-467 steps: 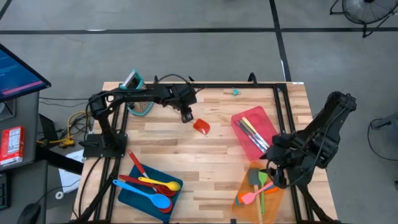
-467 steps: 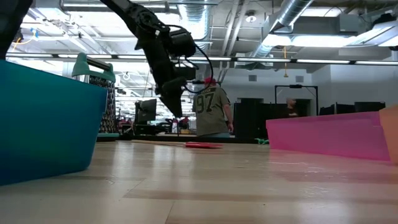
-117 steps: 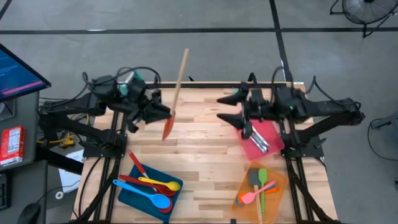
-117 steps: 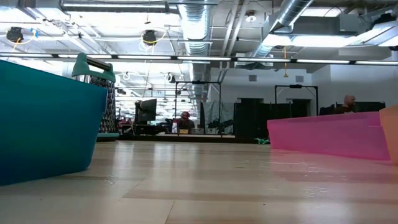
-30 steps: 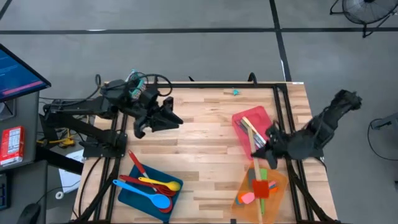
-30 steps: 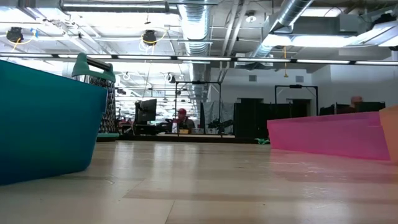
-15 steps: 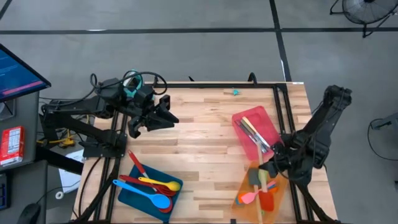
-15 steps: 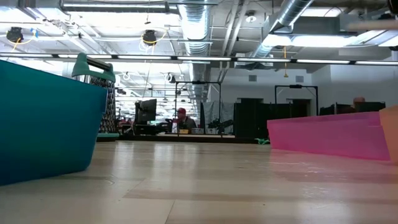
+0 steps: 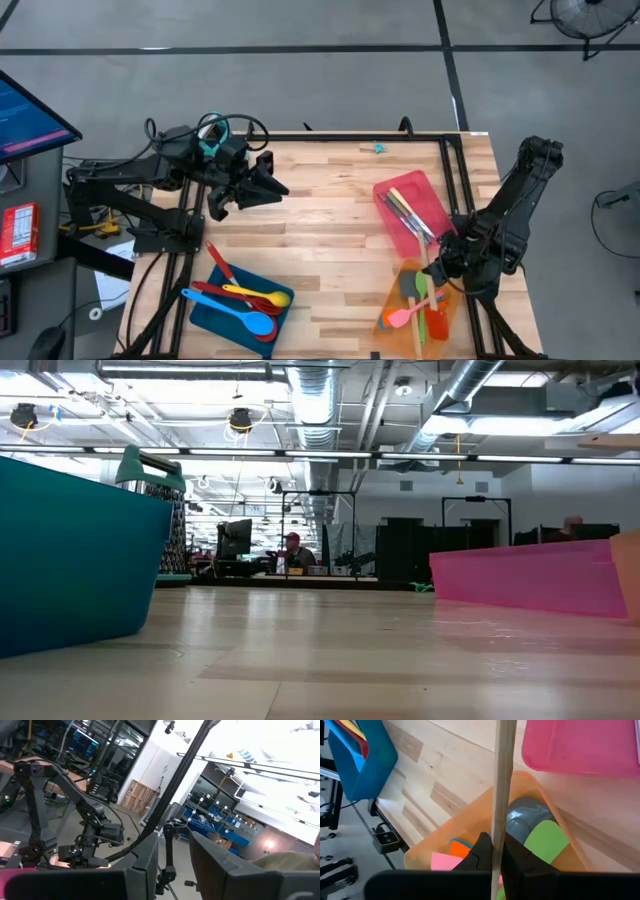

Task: Pick & Place Kitchen Items
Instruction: Put the red spatula into the orange bin

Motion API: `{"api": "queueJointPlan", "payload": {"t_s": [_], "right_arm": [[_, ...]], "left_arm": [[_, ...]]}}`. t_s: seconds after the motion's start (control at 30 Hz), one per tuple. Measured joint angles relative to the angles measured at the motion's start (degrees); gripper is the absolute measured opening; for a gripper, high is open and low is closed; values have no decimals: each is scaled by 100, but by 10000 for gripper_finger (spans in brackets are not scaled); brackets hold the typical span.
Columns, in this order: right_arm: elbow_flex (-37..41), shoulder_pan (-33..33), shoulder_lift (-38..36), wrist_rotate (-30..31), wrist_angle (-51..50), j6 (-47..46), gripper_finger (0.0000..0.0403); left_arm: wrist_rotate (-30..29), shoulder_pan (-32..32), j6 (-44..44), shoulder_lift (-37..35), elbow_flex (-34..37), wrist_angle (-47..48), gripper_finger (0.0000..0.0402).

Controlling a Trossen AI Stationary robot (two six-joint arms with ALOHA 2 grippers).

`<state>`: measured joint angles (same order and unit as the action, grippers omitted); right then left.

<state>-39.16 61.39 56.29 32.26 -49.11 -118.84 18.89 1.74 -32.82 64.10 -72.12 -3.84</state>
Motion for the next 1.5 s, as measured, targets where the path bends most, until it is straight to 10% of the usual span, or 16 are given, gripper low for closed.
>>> {"api": "queueJointPlan", "payload": {"t_s": [0.73,1.23,1.5], "right_arm": [[0,-314,487,-109,30,27,53],[-1,-420,487,-746,182,239,245],[-11,-423,146,-1556,83,154,277]], "left_arm": [[-137,0,0,2,0,-4,92],[-132,0,0,-24,0,13,92],[-110,-170,-2,-368,0,87,92]]}}
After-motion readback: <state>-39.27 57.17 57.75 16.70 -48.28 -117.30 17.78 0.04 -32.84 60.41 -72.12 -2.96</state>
